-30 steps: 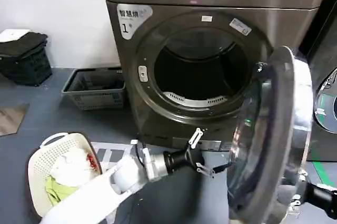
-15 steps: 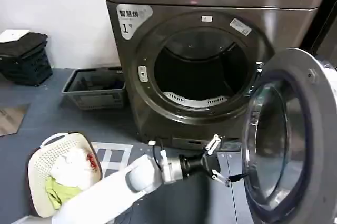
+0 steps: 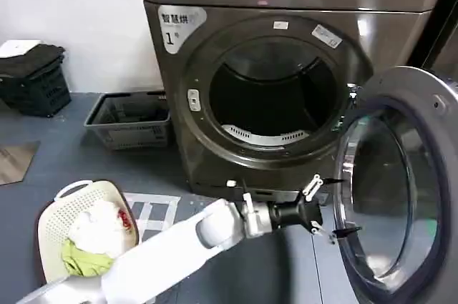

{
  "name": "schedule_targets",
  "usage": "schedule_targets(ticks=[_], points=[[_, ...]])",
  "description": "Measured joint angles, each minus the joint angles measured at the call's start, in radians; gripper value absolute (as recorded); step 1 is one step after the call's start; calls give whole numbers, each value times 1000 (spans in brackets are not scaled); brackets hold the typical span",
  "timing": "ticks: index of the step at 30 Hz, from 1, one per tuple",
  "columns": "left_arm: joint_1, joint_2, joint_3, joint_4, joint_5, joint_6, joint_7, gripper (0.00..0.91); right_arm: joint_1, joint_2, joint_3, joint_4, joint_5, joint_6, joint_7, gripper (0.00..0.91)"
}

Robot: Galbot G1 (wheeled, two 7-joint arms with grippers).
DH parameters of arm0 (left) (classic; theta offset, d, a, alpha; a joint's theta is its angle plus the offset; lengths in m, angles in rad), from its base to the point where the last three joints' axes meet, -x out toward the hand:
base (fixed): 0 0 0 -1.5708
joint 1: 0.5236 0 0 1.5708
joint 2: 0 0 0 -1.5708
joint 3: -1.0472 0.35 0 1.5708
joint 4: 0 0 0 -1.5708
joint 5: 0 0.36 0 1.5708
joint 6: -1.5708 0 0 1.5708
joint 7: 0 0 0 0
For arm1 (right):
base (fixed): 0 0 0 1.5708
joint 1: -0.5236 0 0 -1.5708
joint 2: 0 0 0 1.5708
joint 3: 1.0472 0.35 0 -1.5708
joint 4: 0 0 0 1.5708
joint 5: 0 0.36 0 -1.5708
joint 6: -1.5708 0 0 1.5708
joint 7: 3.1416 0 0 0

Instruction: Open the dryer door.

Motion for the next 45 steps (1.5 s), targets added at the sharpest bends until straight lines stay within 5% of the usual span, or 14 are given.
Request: schedule_targets(ticks=[10, 24, 45], points=[[-33, -89, 24, 88, 27, -14, 4, 907, -14, 82, 114, -110, -9, -119, 254, 907], [-85, -220, 19, 238, 100, -38, -4, 907, -10, 117, 239, -177, 10, -388, 503, 907], [-143, -384, -4, 464, 206, -87, -24, 907, -15, 137, 329, -238, 36, -540, 636, 907]])
